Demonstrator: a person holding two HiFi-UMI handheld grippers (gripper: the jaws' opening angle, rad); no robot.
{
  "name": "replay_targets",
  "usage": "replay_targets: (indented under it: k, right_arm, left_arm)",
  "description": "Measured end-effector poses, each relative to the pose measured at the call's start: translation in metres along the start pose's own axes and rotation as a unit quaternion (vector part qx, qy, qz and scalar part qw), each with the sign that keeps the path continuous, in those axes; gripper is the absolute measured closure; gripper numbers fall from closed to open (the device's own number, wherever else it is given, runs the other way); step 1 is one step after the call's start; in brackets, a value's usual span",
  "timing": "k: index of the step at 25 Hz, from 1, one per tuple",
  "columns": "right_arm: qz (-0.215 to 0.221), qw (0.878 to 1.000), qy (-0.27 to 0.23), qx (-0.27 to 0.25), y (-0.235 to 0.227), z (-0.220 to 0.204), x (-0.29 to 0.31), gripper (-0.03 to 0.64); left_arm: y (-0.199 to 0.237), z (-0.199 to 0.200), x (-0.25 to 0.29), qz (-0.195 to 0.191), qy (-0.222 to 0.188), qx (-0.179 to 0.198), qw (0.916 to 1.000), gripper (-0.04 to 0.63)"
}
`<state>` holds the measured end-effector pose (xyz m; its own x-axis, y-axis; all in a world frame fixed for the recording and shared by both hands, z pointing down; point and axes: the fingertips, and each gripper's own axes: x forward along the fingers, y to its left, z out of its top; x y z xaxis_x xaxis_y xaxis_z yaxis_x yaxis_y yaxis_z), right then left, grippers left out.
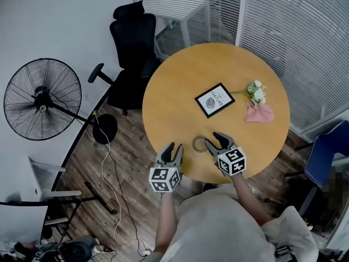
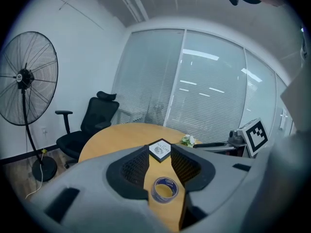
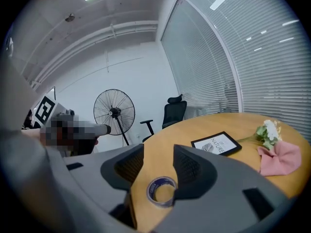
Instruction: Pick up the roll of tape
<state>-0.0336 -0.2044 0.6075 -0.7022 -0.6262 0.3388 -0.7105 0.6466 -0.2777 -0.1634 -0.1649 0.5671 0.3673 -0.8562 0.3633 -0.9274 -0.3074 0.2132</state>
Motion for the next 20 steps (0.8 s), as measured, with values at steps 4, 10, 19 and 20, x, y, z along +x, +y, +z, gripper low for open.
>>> replay_targets:
  k: [4, 10, 19, 20]
  right_arm:
    - [0.016, 1.0, 0.017, -0.004, 0.003, -0.005, 0.01, 0.436]
    - [0.027, 0.999, 0.043, -0.015, 0.001, -0.016, 0.022, 0.432]
    - [0.039, 0.996, 0.079, -0.012, -0.01, -0.04, 0.042, 0.43]
    - [0.041, 0.996, 0.084, -0.01, -0.011, -0.043, 0.046, 0.43]
  left_arm:
    - [0.001, -0.004, 0.002, -0.002, 0.007, 0.003, 1.0, 0.439]
    - [-0.001, -0.013, 0.01, -0.005, 0.02, 0.0, 0.9998, 0.4]
    - [0.004, -0.02, 0.026, -0.004, 0.021, -0.014, 0.9997, 0.4]
    - [0.006, -0.02, 0.027, -0.004, 0.021, -0.016, 0.9997, 0.401]
